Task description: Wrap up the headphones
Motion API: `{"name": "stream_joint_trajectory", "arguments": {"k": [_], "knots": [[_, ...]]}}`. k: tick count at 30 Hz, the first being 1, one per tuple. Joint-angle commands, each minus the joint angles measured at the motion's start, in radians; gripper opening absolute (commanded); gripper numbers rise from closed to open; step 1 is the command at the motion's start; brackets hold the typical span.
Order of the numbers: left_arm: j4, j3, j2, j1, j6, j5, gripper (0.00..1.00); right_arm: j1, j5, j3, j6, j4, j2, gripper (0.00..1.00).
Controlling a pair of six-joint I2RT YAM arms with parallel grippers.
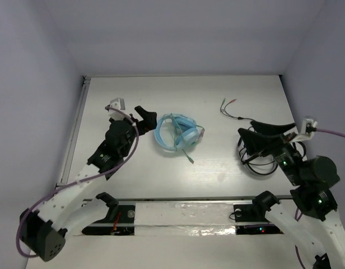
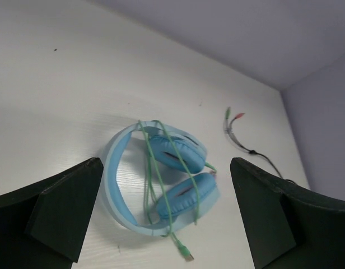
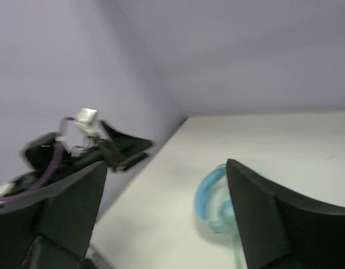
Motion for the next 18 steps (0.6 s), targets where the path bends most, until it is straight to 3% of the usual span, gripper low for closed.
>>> {"name": "stream_joint_trajectory", "arguments": {"k": [1, 5, 8, 18], "knots": [[-0.079, 0.051, -0.156, -0.013, 0.014, 0.056, 0.99, 0.004, 0.143, 0.088, -0.052, -0.12, -0.051, 0.99], [-0.153, 0.113, -0.325, -0.013, 0.055, 0.082, 0.99, 0.004, 0.258, 0.14, -0.044, -0.225, -0.046, 1.0], [-0.225, 0.17, -0.371, -0.013, 0.095, 0.087, 0.99, 0.004, 0.262, 0.134, -0.029, -0.246, -0.043, 1.0], [-0.262, 0.181, -0.375, -0.013, 0.15, 0.084, 0.99, 0.004, 0.211, 0.192, -0.01, -0.279, -0.008, 1.0]]}}
